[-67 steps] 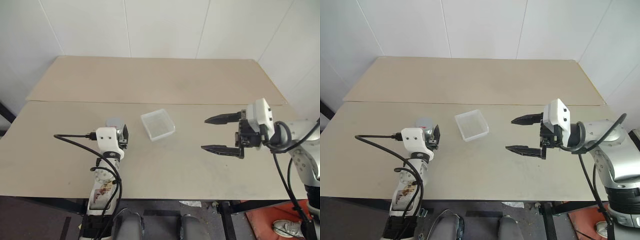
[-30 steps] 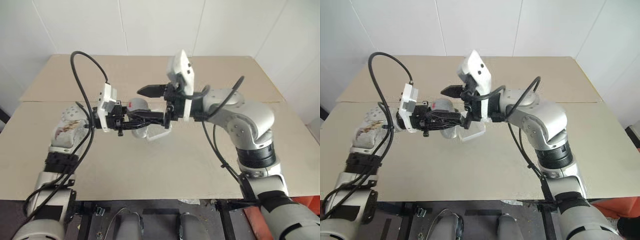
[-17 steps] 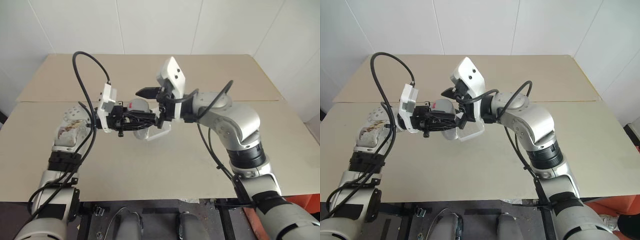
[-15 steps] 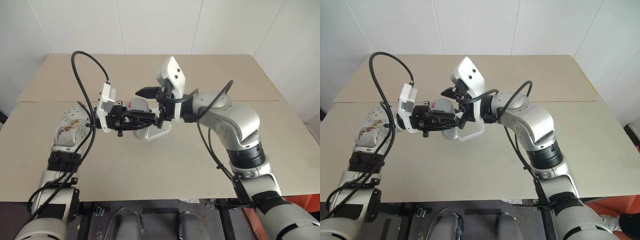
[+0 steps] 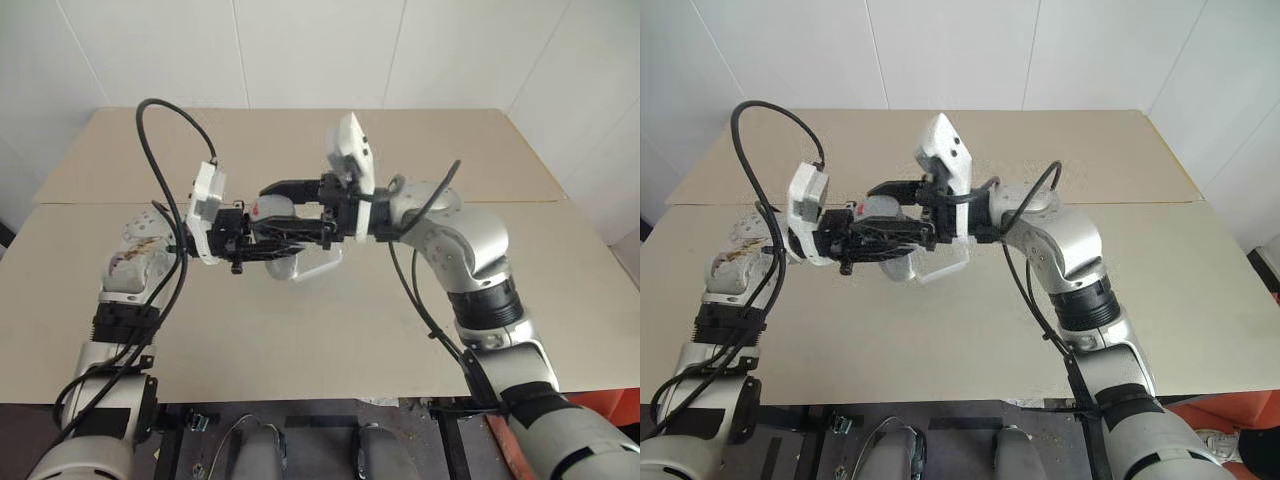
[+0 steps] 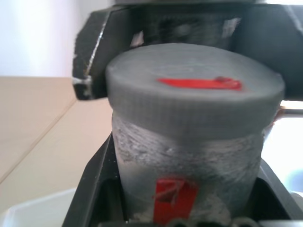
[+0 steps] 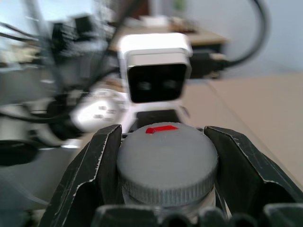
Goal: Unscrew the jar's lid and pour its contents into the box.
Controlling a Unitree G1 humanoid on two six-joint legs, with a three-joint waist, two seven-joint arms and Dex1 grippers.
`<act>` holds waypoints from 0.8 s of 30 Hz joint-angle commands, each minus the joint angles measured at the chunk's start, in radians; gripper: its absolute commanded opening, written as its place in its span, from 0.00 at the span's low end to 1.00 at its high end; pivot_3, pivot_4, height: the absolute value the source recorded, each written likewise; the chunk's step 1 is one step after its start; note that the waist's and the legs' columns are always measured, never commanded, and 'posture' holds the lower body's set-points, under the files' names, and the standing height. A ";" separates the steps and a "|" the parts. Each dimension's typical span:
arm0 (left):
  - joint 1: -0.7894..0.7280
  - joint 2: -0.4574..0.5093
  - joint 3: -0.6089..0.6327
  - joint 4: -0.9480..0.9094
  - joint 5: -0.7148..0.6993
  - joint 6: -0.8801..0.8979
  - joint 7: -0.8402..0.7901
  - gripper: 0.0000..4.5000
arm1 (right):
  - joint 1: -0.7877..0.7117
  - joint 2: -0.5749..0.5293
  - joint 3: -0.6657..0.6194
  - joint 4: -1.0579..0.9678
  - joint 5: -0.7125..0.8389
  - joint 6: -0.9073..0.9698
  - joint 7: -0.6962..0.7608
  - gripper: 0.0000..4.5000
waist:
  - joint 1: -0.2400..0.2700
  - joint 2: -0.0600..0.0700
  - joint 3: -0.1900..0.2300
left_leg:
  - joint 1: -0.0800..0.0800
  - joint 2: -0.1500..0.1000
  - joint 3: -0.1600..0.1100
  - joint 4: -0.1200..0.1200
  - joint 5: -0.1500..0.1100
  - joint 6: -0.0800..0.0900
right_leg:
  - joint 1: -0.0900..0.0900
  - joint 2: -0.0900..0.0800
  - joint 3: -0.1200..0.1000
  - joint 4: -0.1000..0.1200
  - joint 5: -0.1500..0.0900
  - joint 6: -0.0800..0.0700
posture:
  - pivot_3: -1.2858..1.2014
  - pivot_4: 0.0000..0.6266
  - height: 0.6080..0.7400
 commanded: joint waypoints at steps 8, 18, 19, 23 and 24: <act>0.013 0.097 -0.056 -0.203 -0.163 0.097 -0.077 0.43 | -0.224 0.010 0.162 0.428 0.038 -0.383 0.492 0.61 | -0.017 0.001 0.000 | 0.002 0.003 0.000 0.000 0.000 0.000 | 0.000 0.003 0.000 0.001 0.000 0.000 | 0.52 0.24 1.00; 0.050 0.085 0.025 -0.179 -0.093 0.068 0.003 0.43 | -0.199 -0.005 0.037 0.420 0.006 -0.374 0.399 0.99 | -0.013 0.001 0.001 | 0.001 0.003 0.000 0.000 0.000 0.000 | -0.001 0.002 0.000 0.006 0.000 0.000 | 0.52 0.24 1.00; 0.053 0.086 0.033 -0.161 -0.078 0.056 0.021 0.43 | -0.171 -0.025 0.015 0.364 0.009 -0.351 0.363 0.99 | -0.010 0.001 0.001 | 0.001 0.003 0.000 0.000 0.000 0.000 | -0.001 0.002 0.000 0.007 0.000 0.000 | 0.52 0.24 1.00; 0.065 0.093 0.052 -0.090 -0.029 0.015 0.066 0.43 | -0.066 -0.085 -0.024 0.125 -0.007 -0.220 0.181 0.99 | 0.002 0.001 0.001 | 0.001 0.003 0.000 0.000 0.000 0.000 | -0.001 0.002 0.000 0.007 0.000 0.000 | 0.52 0.24 1.00; 0.065 0.093 0.054 -0.074 -0.020 0.007 0.073 0.43 | -0.045 -0.093 -0.027 0.072 -0.013 -0.188 0.137 0.99 | 0.001 0.001 0.001 | 0.001 0.003 0.000 0.000 0.000 0.000 | -0.001 0.002 0.000 0.008 0.000 0.000 | 0.52 0.24 1.00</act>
